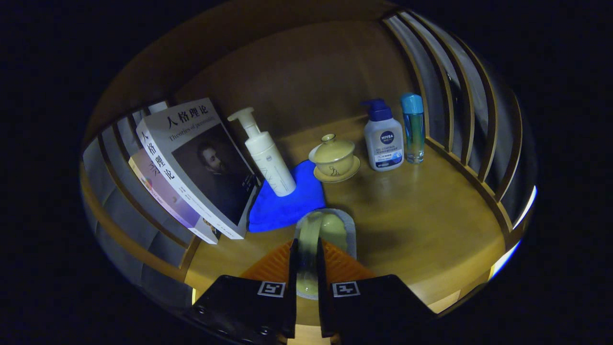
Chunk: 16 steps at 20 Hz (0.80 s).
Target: Pull open the drawer, take out the items inside it, and place them on the countertop above the cabinet.
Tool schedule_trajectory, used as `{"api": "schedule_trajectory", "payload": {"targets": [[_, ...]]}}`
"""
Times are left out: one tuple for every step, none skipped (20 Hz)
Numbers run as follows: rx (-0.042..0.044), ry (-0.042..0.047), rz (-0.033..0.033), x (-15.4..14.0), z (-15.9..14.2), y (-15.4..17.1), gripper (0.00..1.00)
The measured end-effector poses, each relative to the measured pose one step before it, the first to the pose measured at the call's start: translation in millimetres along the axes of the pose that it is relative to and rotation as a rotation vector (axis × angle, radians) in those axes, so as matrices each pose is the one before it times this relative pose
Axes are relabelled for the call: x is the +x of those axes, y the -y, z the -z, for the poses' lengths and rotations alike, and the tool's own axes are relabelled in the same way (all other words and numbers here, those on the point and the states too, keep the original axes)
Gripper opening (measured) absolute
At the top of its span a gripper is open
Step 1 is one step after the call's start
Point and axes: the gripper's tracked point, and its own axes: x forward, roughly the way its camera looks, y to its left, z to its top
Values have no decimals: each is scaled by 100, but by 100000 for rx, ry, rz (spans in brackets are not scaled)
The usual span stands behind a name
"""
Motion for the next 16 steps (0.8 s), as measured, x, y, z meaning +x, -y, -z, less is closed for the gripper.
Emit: {"api": "schedule_trajectory", "payload": {"targets": [[-1188,2192,996,210,-242,45,25],[-1323,714,446,-355,117,90,27],[-1208,866,-1170,-384,-30,-419,41],[-1156,1147,-630,-492,38,-360,56],[-1822,1754,-90,-784,-2,-207,71],[-2164,2751,-406,-577,142,-297,85],[-2399,4744,994,-1703,-635,94,100],[-3052,6397,777,-1215,-444,-327,99],[-2978,6787,782,-1658,-662,-169,98],[-2581,6937,9,-2122,-632,-352,98],[-2106,5985,-1197,-2303,-564,-696,98],[-1414,5209,-1536,-2511,-320,-867,98],[-1734,4834,-1631,-2257,-185,-842,98],[-2222,3112,-550,-2622,216,-565,98],[-2230,2725,422,-2124,380,-803,98],[-2600,2908,356,-2459,437,-582,98]]}}
